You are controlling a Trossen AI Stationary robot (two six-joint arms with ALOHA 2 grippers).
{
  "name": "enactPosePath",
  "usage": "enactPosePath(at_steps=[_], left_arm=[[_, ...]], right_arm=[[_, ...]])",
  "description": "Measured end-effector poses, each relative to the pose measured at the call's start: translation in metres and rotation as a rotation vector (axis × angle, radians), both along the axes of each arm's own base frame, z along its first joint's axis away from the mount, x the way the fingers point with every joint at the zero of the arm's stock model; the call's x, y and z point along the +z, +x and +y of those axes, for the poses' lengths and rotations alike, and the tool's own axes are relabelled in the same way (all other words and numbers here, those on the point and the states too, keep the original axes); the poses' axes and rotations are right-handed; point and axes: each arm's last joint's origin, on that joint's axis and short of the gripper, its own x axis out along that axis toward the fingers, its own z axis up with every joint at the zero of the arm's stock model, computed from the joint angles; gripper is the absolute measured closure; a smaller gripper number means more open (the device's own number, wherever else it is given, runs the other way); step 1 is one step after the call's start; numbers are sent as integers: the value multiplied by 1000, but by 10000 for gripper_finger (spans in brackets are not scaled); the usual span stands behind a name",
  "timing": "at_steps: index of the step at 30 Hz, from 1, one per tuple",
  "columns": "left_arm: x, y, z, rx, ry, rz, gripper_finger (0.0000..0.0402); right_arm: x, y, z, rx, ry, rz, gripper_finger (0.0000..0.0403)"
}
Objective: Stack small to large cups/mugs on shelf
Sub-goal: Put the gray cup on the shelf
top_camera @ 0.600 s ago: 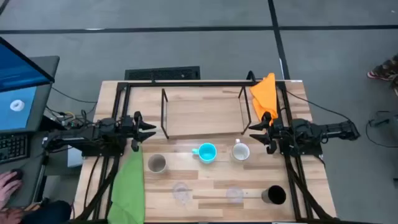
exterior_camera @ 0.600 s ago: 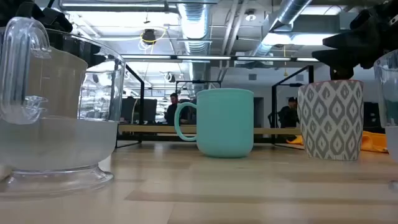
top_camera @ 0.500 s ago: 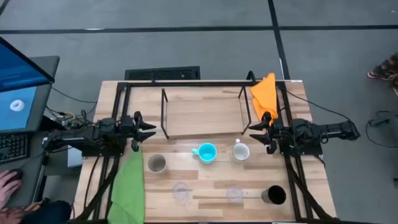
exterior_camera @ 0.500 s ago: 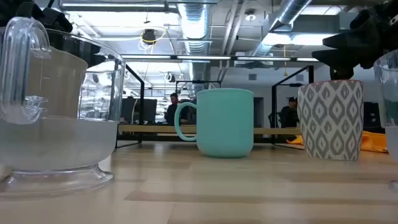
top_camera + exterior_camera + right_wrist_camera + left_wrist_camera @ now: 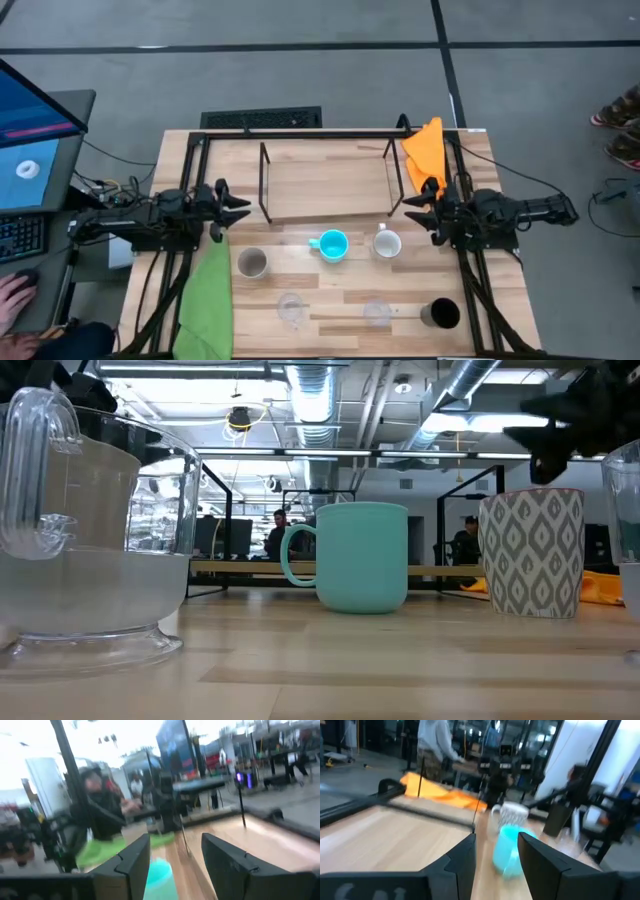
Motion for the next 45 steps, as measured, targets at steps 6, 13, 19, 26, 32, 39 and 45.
enactPosePath(at_steps=[6, 13, 19, 26, 32, 39, 45], left_arm=[[33, -7, -1, -6, -30, -157, 266], [82, -20, 0, 24, -79, -267, 266], [122, -15, 1, 51, -189, -128, 266], [177, 11, -3, -106, -303, 301, 266], [216, 23, -6, -117, -387, 591, 266], [249, 16, -3, 162, -428, 683, 266], [266, -13, 9, 646, -383, 543, 266]], right_arm=[[33, -9, -1, -7, 29, -165, 202], [83, -27, -5, -74, 9, -295, 202], [124, -32, -8, -185, -5, -193, 202], [169, -16, -8, -226, 16, 95, 202], [202, -3, -7, -229, -12, 247, 202], [225, 7, -6, -230, -17, 331, 202], [225, 9, -5, -230, -14, 366, 202]])
